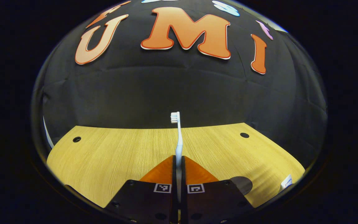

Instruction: Put the toothbrush and toothpaste on the desktop into the cup, then pick up the cup and place it on the coaster on the desktop.

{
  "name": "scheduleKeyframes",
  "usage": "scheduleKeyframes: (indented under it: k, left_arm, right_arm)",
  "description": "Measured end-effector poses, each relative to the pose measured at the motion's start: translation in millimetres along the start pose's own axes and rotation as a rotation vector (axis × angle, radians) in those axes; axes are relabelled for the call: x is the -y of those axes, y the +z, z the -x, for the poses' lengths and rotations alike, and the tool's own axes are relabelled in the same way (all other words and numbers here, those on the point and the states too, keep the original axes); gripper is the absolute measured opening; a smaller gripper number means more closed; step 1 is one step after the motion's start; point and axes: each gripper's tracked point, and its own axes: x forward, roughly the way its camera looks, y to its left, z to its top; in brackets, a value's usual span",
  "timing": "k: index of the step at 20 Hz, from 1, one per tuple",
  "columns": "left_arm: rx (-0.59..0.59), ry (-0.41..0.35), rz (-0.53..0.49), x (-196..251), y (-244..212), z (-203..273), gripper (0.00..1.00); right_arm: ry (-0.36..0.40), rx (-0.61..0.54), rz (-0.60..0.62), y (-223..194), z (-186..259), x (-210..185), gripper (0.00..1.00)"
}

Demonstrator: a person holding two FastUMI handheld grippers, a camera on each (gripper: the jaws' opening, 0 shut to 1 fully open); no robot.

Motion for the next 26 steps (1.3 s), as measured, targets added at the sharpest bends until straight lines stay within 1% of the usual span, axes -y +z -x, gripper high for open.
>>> scheduleKeyframes:
  k: [3,7,13,19,25,26]
  left_arm:
    - [-0.04,0.002,-0.02,0.5,-19.4,1.0,0.04]
    - [-0.048,0.003,-0.043,3.7,-21.9,3.2,0.04]
    - [-0.056,0.019,-0.104,4.5,-24.7,9.4,0.05]
    - [-0.093,0.029,-0.124,-1.1,-31.5,20.5,0.07]
    - [-0.121,0.035,-0.127,-5.9,-37.8,37.8,0.13]
    - [-0.129,0.031,-0.116,-5.8,-40.4,41.6,0.18]
  right_arm:
    - [-0.001,-0.005,-0.01,0.6,-2.2,1.0,0.14]
    - [0.009,-0.006,-0.022,-1.9,-1.5,0.2,0.14]
    - [0.017,-0.017,-0.022,-3.1,-2.1,-0.2,0.14]
    - [0.023,-0.027,-0.027,-3.5,-2.3,-0.8,0.14]
    - [0.039,-0.032,-0.016,-2.4,-1.8,-0.8,0.14]
    - [0.043,-0.03,-0.009,-2.3,-1.3,-0.9,0.14]
